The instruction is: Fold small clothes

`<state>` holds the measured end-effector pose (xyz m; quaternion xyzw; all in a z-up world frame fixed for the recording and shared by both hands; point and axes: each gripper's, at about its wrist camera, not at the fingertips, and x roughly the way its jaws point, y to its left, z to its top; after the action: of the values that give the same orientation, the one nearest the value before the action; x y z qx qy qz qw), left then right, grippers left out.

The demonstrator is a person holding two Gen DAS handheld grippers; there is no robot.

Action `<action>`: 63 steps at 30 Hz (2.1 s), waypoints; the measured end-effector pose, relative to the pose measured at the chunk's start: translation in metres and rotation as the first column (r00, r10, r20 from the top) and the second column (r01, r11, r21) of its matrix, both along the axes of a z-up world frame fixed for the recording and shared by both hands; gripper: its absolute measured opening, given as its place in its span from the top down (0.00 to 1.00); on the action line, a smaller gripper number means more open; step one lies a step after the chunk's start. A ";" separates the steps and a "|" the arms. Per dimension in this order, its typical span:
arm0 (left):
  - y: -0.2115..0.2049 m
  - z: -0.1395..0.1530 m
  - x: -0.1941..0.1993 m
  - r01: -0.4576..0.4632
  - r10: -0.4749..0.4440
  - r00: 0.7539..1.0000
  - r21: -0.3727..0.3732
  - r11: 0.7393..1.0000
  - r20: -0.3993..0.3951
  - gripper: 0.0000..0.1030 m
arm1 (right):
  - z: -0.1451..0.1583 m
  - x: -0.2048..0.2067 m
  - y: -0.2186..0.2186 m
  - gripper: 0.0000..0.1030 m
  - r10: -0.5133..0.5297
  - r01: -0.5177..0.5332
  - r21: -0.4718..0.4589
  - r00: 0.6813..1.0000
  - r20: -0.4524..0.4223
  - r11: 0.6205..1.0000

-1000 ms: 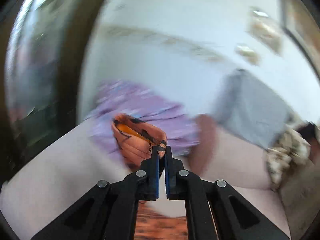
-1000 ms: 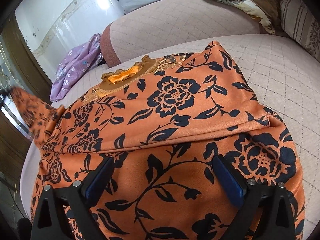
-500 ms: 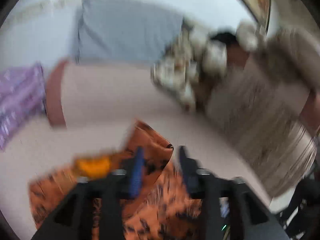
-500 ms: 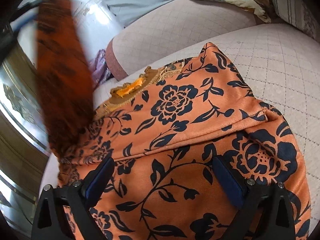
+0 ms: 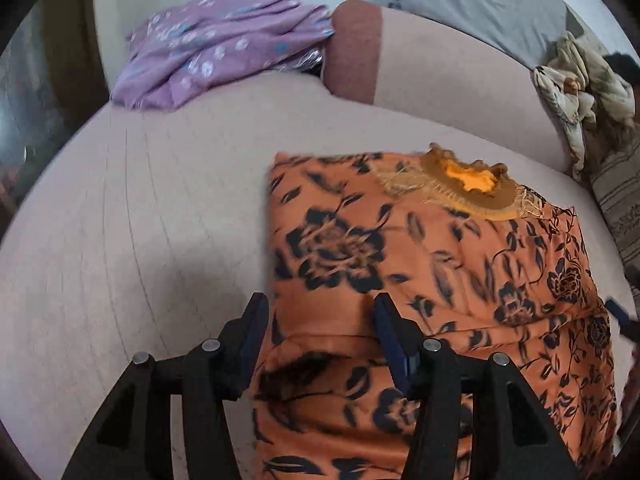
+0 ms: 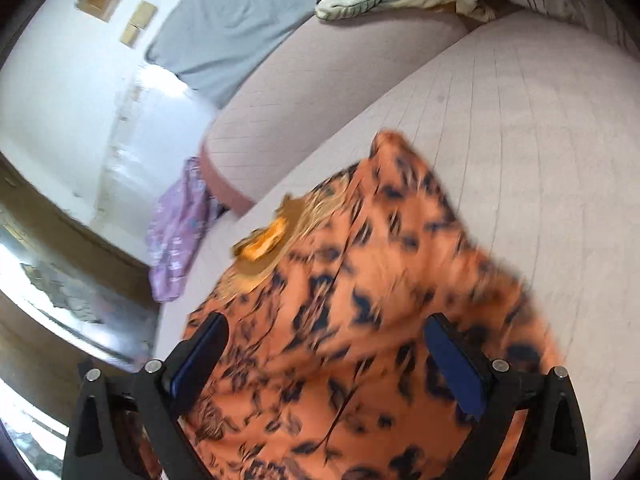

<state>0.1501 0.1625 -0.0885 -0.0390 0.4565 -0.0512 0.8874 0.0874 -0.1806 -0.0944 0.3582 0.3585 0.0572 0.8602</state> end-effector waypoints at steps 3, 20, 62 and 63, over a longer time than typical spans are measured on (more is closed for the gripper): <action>0.005 -0.007 -0.002 0.000 -0.001 1.000 -0.035 0.999 -0.010 0.45 | 0.005 0.045 0.004 0.05 0.059 -0.074 -0.136 0.992 -0.115 0.988; 0.024 0.010 0.001 -0.034 0.041 0.998 -0.148 0.988 0.043 0.38 | -0.001 0.056 0.024 0.80 0.035 -0.209 -0.522 0.946 -0.323 0.827; 0.007 -0.040 0.038 0.011 -0.002 0.995 0.087 0.996 -0.100 0.17 | 0.045 0.077 0.004 0.20 0.130 -0.131 -0.147 0.991 -0.018 0.980; 0.006 -0.034 0.035 0.010 -0.003 0.998 0.101 0.995 -0.070 0.17 | 0.018 0.087 0.002 0.22 0.128 -0.146 -0.141 0.983 -0.131 0.979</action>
<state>0.1854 0.1688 -0.1230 0.0059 0.4891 -0.0295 0.8717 0.1748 -0.1789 -0.0764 0.2696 0.4371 0.0675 0.8554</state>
